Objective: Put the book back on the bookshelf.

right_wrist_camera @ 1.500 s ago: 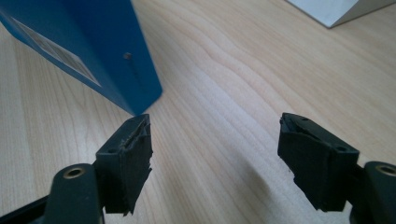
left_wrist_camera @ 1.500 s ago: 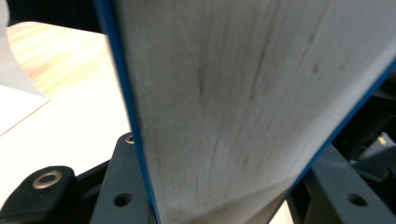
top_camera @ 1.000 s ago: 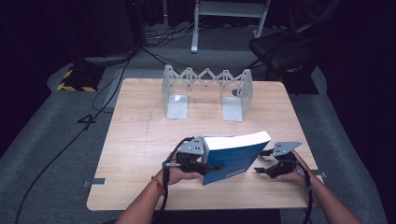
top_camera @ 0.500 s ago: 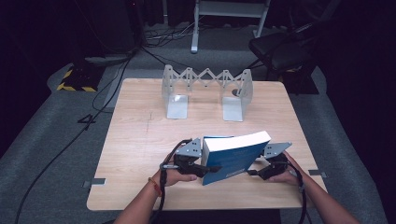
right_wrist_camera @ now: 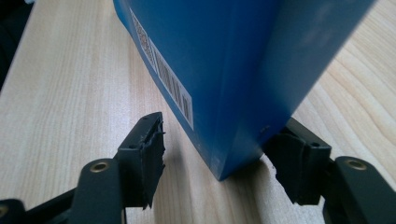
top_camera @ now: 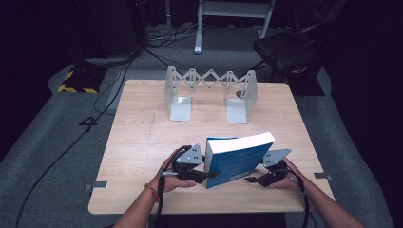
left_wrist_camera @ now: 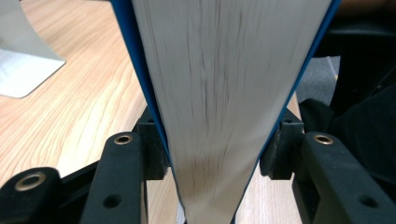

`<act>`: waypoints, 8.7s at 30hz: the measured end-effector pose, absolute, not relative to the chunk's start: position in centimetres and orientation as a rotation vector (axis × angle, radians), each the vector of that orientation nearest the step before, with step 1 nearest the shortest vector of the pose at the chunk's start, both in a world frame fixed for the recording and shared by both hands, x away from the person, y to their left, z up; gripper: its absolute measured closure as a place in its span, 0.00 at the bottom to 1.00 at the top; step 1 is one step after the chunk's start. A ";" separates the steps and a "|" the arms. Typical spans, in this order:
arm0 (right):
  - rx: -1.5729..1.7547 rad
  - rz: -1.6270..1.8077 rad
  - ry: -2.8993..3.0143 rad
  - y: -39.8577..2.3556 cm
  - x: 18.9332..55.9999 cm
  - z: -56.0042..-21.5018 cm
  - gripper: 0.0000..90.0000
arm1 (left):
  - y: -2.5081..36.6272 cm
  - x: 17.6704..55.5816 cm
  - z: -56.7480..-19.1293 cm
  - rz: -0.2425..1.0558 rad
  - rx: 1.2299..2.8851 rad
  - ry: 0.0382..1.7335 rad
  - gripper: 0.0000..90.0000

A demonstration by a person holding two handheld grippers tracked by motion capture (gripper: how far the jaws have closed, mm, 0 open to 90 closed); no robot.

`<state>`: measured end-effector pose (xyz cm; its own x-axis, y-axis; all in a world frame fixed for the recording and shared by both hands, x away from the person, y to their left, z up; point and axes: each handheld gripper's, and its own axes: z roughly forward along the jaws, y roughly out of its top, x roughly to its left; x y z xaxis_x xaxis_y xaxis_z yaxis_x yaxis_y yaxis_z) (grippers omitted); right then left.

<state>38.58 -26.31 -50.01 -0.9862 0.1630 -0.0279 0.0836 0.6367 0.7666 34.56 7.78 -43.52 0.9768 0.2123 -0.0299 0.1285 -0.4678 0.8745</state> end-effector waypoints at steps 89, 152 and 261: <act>0.379 1.412 2.226 -23.7 31.7 -37.4 0.56 | 5.2 37.5 -50.0 0.562 2.170 0.672 0.39; 0.672 0.837 2.840 -18.1 39.3 -28.0 0.49 | 13.9 34.3 -50.4 0.327 2.241 0.827 0.28; 1.233 0.756 2.404 -19.6 58.7 -27.7 0.68 | 13.4 34.5 -50.4 0.302 2.254 0.778 0.28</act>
<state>58.70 -19.59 -27.75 -0.5687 0.8209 -0.0517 0.6435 0.4831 0.5938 34.53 13.39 -50.35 0.7901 0.6128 -0.0132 0.4439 -0.5573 0.7017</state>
